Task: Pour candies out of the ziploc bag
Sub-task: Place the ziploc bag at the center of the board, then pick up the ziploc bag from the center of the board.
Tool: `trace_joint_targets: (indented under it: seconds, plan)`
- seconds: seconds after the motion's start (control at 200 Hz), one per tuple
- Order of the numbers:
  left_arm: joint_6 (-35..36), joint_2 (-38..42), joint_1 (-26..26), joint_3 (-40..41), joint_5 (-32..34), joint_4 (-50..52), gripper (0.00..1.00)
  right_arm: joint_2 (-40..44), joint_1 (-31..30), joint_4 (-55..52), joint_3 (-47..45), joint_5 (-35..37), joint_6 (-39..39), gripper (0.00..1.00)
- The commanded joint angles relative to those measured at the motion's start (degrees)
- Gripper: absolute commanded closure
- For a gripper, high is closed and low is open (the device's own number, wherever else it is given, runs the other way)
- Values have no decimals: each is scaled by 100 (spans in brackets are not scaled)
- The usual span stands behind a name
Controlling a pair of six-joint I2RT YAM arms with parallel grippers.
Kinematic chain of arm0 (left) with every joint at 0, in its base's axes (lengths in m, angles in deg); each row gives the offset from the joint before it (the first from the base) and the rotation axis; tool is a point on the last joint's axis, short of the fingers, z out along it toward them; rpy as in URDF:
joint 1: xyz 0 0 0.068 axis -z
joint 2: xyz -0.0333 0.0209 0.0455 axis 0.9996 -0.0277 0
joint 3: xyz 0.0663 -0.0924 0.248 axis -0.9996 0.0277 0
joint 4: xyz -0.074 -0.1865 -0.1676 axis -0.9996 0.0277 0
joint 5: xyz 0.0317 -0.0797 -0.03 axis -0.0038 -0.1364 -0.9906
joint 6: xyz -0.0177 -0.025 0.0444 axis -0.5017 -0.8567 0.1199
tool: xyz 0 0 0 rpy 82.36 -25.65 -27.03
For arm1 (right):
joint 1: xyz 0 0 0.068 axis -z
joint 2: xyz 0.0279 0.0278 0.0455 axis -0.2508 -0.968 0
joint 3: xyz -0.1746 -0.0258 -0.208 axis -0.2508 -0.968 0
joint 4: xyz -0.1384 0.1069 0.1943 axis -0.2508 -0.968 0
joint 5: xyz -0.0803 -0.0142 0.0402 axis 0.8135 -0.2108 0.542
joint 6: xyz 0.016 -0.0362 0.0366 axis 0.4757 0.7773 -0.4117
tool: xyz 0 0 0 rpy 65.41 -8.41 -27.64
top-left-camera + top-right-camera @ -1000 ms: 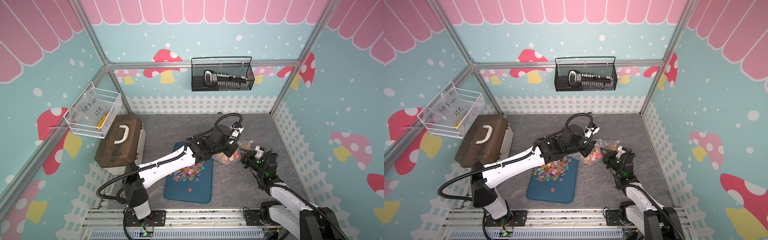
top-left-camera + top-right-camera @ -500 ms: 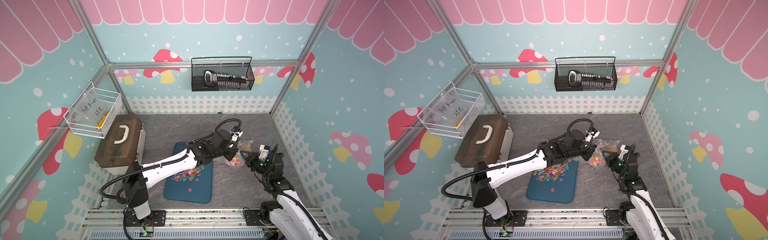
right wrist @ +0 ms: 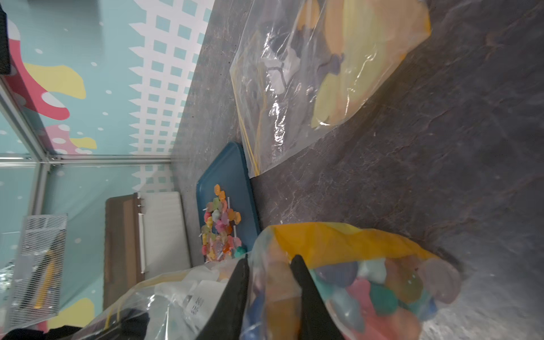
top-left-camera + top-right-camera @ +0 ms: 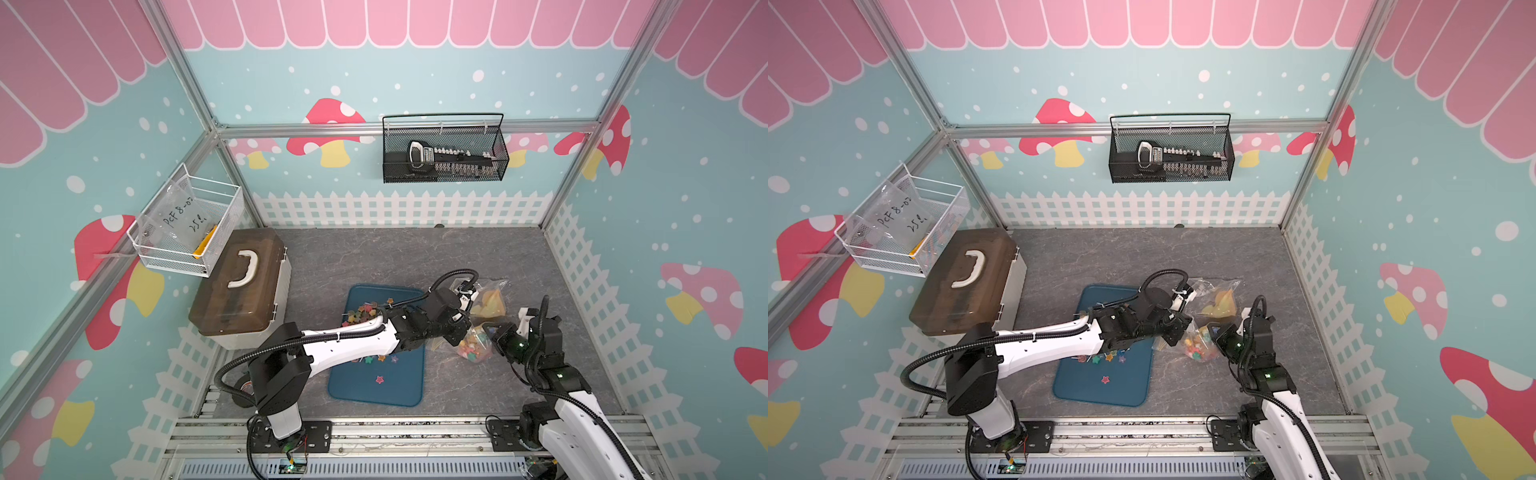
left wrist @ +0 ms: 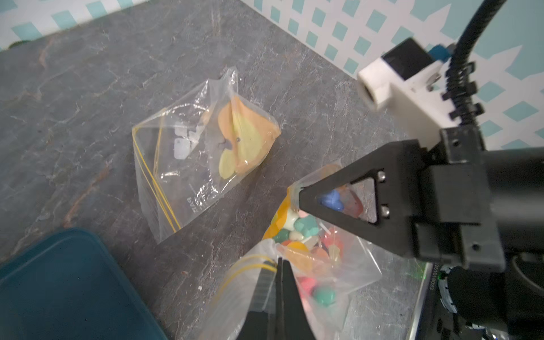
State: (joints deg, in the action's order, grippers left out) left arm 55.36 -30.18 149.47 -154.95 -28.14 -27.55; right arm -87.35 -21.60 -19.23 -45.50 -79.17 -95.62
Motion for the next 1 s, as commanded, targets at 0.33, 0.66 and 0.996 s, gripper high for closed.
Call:
trace_joint_targets:
  seconds: [0.33,0.66,0.996]
  plan:
    - [-142,57,10,99,139,-291,100,-53,64,-819,619,882,1139,36]
    - [-98,245,9,115,219,-269,100,-513,76,-626,774,-85,1627,33]
    - [-74,363,8,99,297,-192,100,-892,77,-222,705,-256,1526,60]
